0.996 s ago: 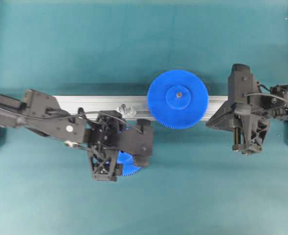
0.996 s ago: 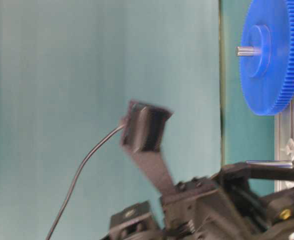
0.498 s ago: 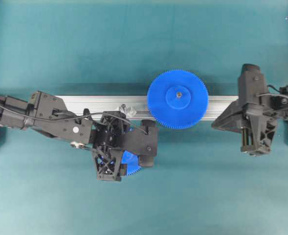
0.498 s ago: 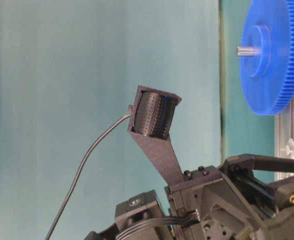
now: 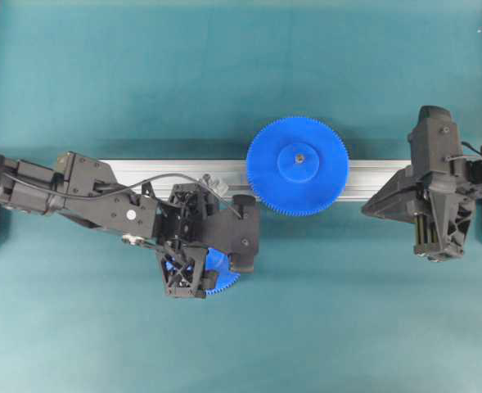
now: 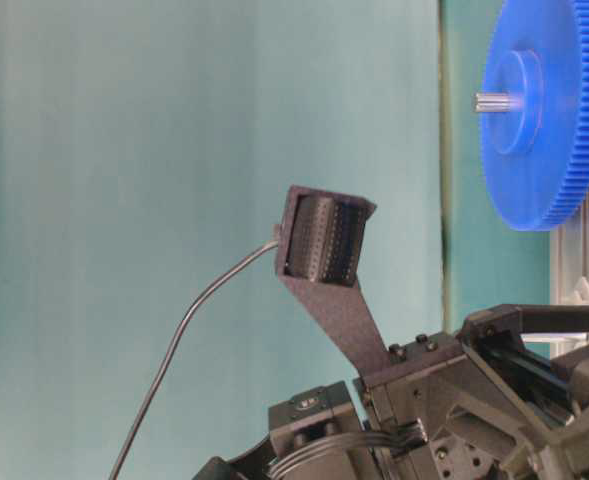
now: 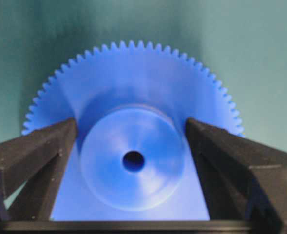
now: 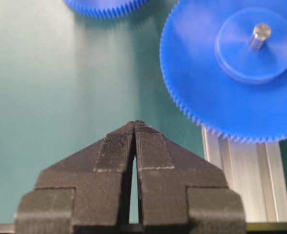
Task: Insert the small gear onto the shaft.
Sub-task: 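Lift the blue gear upright with the left gripper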
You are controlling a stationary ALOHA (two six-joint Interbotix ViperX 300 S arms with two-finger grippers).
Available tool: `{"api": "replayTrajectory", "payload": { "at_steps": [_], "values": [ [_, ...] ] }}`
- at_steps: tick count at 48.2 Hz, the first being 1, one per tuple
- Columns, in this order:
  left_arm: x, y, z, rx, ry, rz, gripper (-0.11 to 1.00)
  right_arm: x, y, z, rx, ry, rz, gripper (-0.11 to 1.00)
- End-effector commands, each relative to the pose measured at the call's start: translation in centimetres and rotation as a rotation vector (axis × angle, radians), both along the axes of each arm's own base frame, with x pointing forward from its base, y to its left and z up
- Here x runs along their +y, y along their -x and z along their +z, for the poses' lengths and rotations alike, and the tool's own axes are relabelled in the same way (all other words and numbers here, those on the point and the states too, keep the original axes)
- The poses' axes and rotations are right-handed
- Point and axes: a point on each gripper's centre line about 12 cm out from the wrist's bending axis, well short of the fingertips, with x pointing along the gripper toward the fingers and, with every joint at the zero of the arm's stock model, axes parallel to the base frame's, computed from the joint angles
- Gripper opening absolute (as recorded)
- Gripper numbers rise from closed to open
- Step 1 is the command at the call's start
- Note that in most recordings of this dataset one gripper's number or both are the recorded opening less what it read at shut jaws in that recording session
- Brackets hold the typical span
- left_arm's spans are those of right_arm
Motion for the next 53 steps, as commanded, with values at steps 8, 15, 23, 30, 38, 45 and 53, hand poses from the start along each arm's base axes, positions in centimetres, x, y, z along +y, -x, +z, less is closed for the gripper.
{"api": "replayTrajectory", "payload": {
  "at_steps": [8, 15, 23, 30, 38, 45, 53],
  "values": [
    [0.11, -0.27, 1.78, -0.02, -0.002, -0.001, 0.92, 0.18, -0.06, 0.3, -0.016, -0.023, -0.014, 0.04],
    [-0.02, -0.24, 1.77, -0.019, 0.0, -0.002, 0.92, 0.21, -0.09, 0.34, -0.021, -0.025, -0.014, 0.04],
    [-0.18, -0.1, 1.78, -0.01, -0.002, -0.006, 0.92, 0.21, -0.13, 0.43, -0.029, -0.025, -0.014, 0.04],
    [-0.51, 0.18, 1.92, 0.012, -0.003, -0.01, 0.92, 0.21, -0.1, 0.5, -0.031, -0.03, -0.018, 0.04],
    [-0.77, 0.11, 2.17, 0.007, 0.007, 0.005, 0.92, 0.21, -0.05, 0.52, -0.033, -0.03, -0.018, 0.04],
    [-0.8, 0.03, 2.04, 0.007, 0.01, 0.01, 0.92, 0.21, -0.05, 0.52, -0.033, -0.03, -0.018, 0.04],
    [-0.8, -0.07, 2.08, 0.004, 0.009, 0.009, 0.91, 0.28, -0.01, 0.46, -0.031, -0.031, -0.016, 0.04]
  ]
}}
